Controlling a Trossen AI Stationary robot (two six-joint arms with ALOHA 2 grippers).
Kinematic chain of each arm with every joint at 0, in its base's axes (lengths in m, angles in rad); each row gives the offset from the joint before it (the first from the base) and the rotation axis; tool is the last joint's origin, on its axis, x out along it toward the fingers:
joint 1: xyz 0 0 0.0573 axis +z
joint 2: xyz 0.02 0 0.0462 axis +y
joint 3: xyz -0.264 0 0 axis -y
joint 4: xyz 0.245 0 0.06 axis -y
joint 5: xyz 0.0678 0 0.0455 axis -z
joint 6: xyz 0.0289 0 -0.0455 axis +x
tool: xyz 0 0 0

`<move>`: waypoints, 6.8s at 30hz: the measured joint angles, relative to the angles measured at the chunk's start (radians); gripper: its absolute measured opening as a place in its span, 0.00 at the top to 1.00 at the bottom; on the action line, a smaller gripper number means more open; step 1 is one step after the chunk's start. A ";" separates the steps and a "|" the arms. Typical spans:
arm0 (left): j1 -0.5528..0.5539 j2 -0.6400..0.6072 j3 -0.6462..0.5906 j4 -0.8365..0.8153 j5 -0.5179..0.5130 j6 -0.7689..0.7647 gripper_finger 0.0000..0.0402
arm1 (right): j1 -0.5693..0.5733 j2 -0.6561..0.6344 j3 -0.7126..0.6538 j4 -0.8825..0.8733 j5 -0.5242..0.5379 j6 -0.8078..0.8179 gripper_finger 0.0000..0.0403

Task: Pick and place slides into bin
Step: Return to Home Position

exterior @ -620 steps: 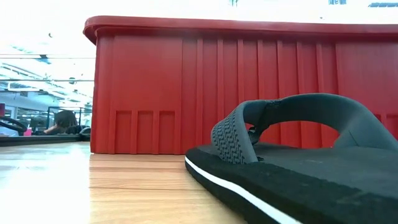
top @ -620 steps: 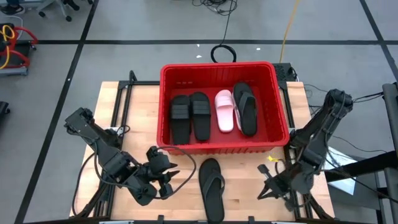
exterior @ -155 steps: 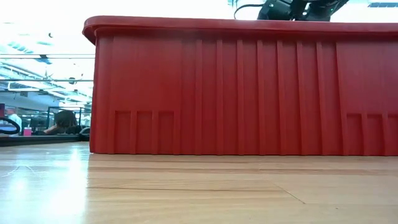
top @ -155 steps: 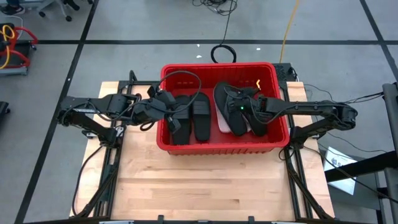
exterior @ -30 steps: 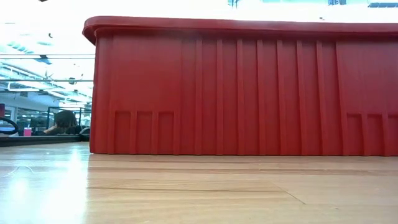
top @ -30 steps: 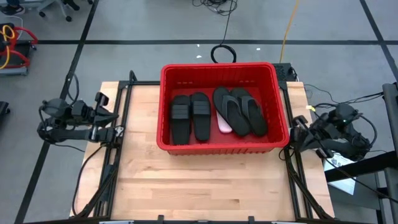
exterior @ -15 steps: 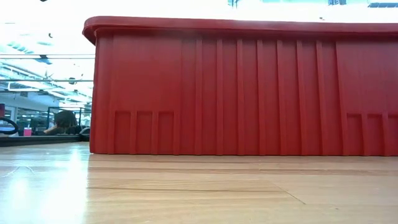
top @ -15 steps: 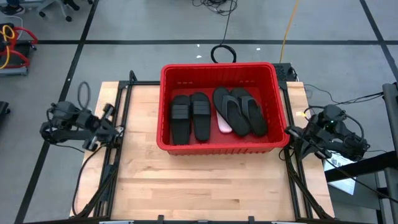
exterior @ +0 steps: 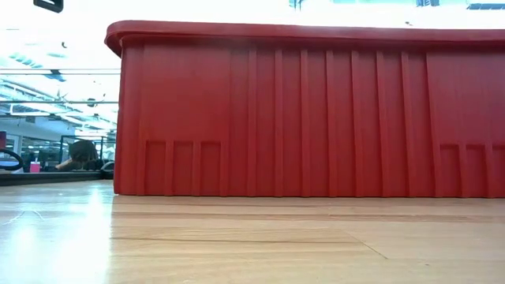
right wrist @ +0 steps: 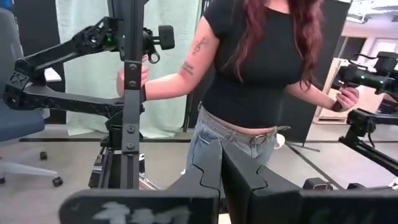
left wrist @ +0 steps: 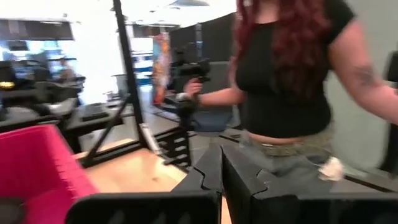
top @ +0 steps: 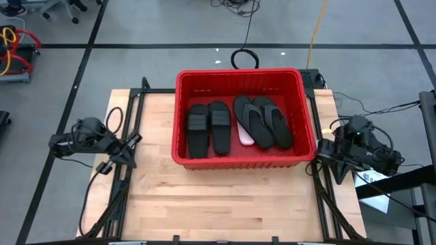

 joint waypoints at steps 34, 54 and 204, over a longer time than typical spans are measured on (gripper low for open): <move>0.000 0.000 -0.130 0.096 0.159 0.005 0.98 | 0.053 0.008 -0.280 0.359 0.003 -0.112 1.00; 0.000 0.000 -0.129 0.104 0.157 -0.029 0.98 | 0.692 0.008 -0.399 0.735 0.444 0.405 1.00; -0.257 0.000 -0.389 0.477 0.170 -0.177 0.98 | 0.936 0.011 -0.483 0.815 0.472 0.307 1.00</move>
